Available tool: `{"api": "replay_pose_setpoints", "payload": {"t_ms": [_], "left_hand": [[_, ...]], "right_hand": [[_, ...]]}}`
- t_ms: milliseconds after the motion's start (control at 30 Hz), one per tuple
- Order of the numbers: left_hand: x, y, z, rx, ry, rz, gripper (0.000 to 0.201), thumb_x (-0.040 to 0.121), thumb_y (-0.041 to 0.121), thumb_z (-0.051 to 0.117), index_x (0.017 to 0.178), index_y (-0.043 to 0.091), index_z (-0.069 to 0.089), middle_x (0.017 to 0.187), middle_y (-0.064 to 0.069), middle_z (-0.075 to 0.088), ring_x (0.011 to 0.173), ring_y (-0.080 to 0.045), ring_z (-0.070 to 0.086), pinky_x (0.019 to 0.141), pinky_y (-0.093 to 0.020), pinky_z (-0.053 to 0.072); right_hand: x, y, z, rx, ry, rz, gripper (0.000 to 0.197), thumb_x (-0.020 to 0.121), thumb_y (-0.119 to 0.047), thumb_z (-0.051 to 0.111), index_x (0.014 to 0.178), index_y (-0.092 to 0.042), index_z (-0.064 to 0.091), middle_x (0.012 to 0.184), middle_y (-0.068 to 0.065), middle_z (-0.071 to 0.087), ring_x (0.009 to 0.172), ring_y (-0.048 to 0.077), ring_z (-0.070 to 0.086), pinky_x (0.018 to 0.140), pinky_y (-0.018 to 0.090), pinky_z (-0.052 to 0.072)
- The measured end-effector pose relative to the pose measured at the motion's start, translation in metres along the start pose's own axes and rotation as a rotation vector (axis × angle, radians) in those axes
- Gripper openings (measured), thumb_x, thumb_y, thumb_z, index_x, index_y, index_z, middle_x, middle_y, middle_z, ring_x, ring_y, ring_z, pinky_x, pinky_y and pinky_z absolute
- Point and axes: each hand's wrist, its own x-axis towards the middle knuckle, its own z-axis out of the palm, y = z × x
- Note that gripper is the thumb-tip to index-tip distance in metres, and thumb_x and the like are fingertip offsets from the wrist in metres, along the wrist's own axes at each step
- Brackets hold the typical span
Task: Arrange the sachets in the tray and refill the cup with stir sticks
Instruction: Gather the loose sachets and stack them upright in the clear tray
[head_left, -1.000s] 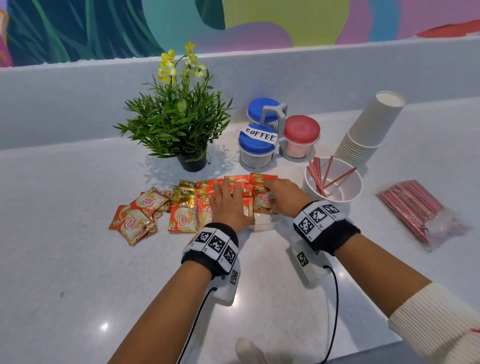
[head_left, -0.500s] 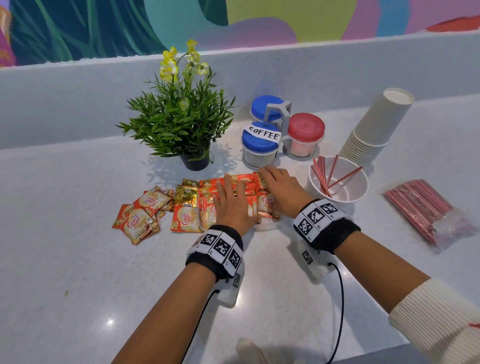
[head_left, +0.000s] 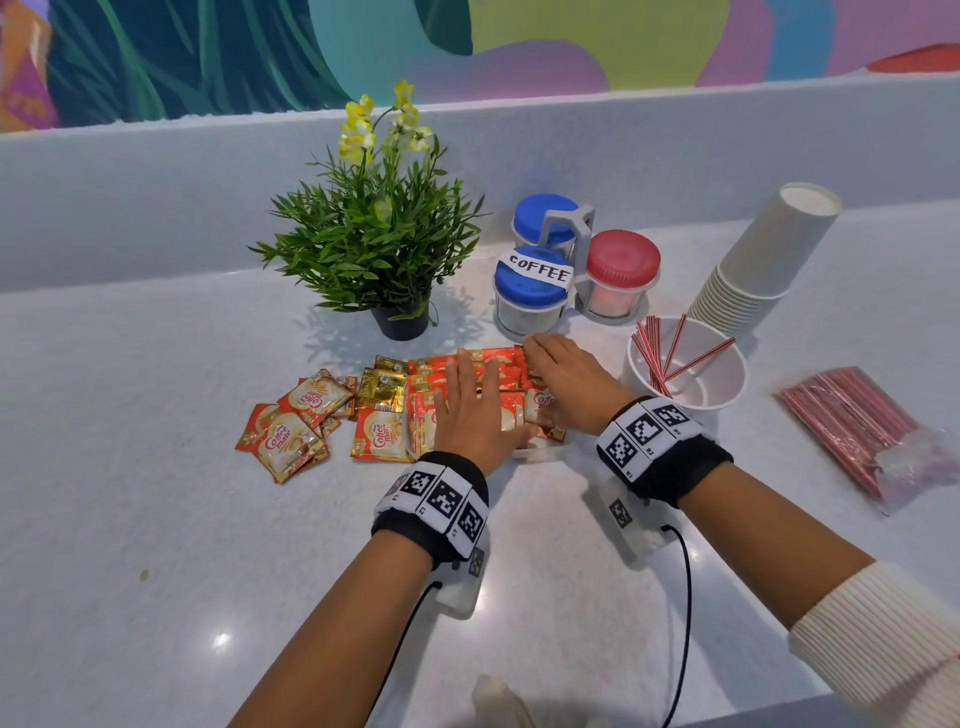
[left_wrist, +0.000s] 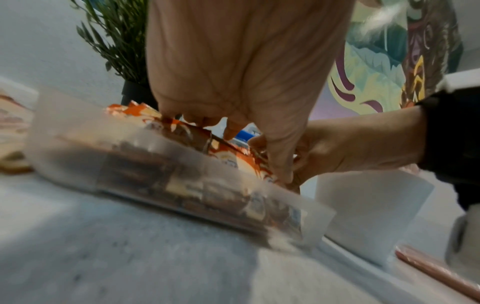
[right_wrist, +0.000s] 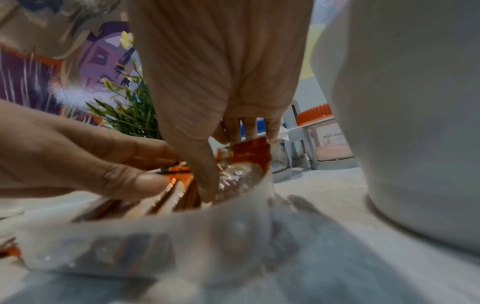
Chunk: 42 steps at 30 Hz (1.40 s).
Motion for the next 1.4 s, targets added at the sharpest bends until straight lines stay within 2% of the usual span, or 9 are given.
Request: {"api": "replay_pose_setpoints", "payload": {"t_ms": [233,467,700,867,1067,1167,1233,1300,1400], "left_hand": [[-0.011,-0.026,-0.044,-0.118,0.178,-0.077,0.070,0.091,0.043,0.050,0.147,0.016,0.017,0.157,-0.015,-0.002,0.146,-0.029,-0.003,0.116,-0.046,0.003],[-0.032,-0.092,-0.086,-0.329,0.331,-0.243,0.043,0.092,0.031,0.050,0.130,0.012,0.046,0.141,-0.015,0.034,0.131,-0.031,0.033,0.108,-0.039,0.029],[-0.049,-0.158,-0.087,-0.376,0.261,-0.424,0.033,0.090,0.018,0.051,0.122,0.009,0.053,0.128,-0.017,0.044,0.119,-0.033,0.046,0.101,-0.040,0.038],[-0.051,-0.192,-0.079,-0.295,0.153,-0.520,0.044,0.083,0.017,0.060,0.123,0.003,0.050,0.126,-0.020,0.049,0.116,-0.035,0.049,0.099,-0.044,0.042],[-0.052,-0.206,-0.073,-0.277,0.080,-0.500,0.058,0.073,0.011,0.072,0.121,0.004,0.041,0.125,-0.017,0.041,0.115,-0.033,0.047,0.098,-0.041,0.043],[-0.051,-0.208,-0.075,-0.275,0.048,-0.463,0.059,0.074,0.013,0.073,0.123,0.006,0.041,0.124,-0.015,0.045,0.115,-0.031,0.049,0.095,-0.036,0.043],[-0.052,-0.208,-0.077,-0.290,0.047,-0.404,0.047,0.077,0.011,0.070,0.118,0.008,0.047,0.119,-0.013,0.053,0.108,-0.029,0.053,0.085,-0.029,0.044],[-0.055,-0.207,-0.081,-0.381,0.096,-0.358,0.024,0.079,0.002,0.064,0.098,0.010,0.052,0.103,-0.010,0.059,0.090,-0.024,0.056,0.067,-0.015,0.042],[-0.058,-0.208,-0.094,-0.548,0.251,-0.306,0.028,0.078,-0.008,0.057,0.070,0.015,0.042,0.074,-0.002,0.050,0.064,-0.015,0.045,0.044,-0.006,0.035]], "right_hand": [[0.013,-0.035,-0.026,-0.007,0.081,-0.080,0.085,0.081,-0.026,0.067,0.147,-0.010,0.016,0.156,0.009,0.011,0.144,0.026,0.010,0.116,0.042,0.015],[0.038,-0.105,-0.024,0.095,-0.031,-0.211,0.063,0.086,-0.021,0.060,0.142,-0.013,0.032,0.150,0.011,0.023,0.138,0.029,0.021,0.112,0.043,0.028],[0.065,-0.177,0.003,0.222,-0.165,-0.243,0.044,0.087,-0.015,0.055,0.128,-0.003,0.046,0.130,0.016,0.043,0.123,0.030,0.040,0.099,0.034,0.036],[0.083,-0.208,0.019,0.264,-0.159,-0.164,0.012,0.084,-0.013,0.058,0.093,-0.009,0.051,0.109,0.018,0.055,0.106,0.033,0.054,0.073,0.031,0.037],[0.095,-0.220,0.029,0.320,-0.138,-0.061,0.028,0.076,-0.018,0.072,0.093,-0.008,0.053,0.099,0.014,0.057,0.094,0.027,0.052,0.074,0.034,0.042],[0.097,-0.220,0.034,0.322,-0.167,-0.034,0.031,0.074,-0.020,0.074,0.068,-0.016,0.044,0.080,0.005,0.052,0.083,0.022,0.047,0.061,0.028,0.038],[0.096,-0.220,0.034,0.339,-0.190,-0.056,0.033,0.077,-0.018,0.071,0.062,-0.019,0.042,0.069,0.000,0.046,0.081,0.020,0.045,0.053,0.025,0.031],[0.097,-0.218,0.031,0.410,-0.181,-0.097,0.010,0.080,-0.016,0.068,0.080,-0.008,0.062,0.081,0.007,0.058,0.083,0.022,0.048,0.058,0.025,0.033],[0.098,-0.214,0.021,0.551,-0.155,-0.112,0.023,0.081,-0.010,0.065,0.103,-0.001,0.066,0.092,0.010,0.062,0.084,0.019,0.053,0.066,0.024,0.038]]}}
